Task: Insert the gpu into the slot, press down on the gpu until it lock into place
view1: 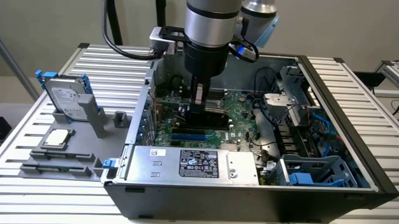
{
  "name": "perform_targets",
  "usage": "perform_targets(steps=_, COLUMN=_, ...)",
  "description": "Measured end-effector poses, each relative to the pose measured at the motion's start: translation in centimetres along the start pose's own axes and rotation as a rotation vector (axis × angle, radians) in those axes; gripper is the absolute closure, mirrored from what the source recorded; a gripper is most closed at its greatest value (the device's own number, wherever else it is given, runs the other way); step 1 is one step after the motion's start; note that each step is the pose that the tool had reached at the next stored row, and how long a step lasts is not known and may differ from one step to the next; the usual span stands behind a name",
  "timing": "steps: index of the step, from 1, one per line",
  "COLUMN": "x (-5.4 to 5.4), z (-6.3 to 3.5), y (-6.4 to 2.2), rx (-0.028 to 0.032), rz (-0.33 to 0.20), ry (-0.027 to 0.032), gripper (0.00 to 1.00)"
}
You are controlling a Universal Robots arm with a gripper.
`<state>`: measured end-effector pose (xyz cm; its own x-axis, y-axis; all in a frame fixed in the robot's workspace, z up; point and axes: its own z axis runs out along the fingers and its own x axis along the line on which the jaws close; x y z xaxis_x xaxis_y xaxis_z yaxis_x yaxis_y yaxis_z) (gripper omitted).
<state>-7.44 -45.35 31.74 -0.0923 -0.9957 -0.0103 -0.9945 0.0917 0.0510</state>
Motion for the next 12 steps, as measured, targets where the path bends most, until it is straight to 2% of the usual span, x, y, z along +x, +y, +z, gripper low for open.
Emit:
perform_targets(steps=3, x=0.0, z=0.53, y=0.04, rx=0.0063, rz=-0.015, ry=0.0001, gripper=0.74)
perform_targets(steps=12, x=0.0, z=2.19, y=0.37, rx=0.0149, rz=-0.068, ry=0.0003, gripper=0.74)
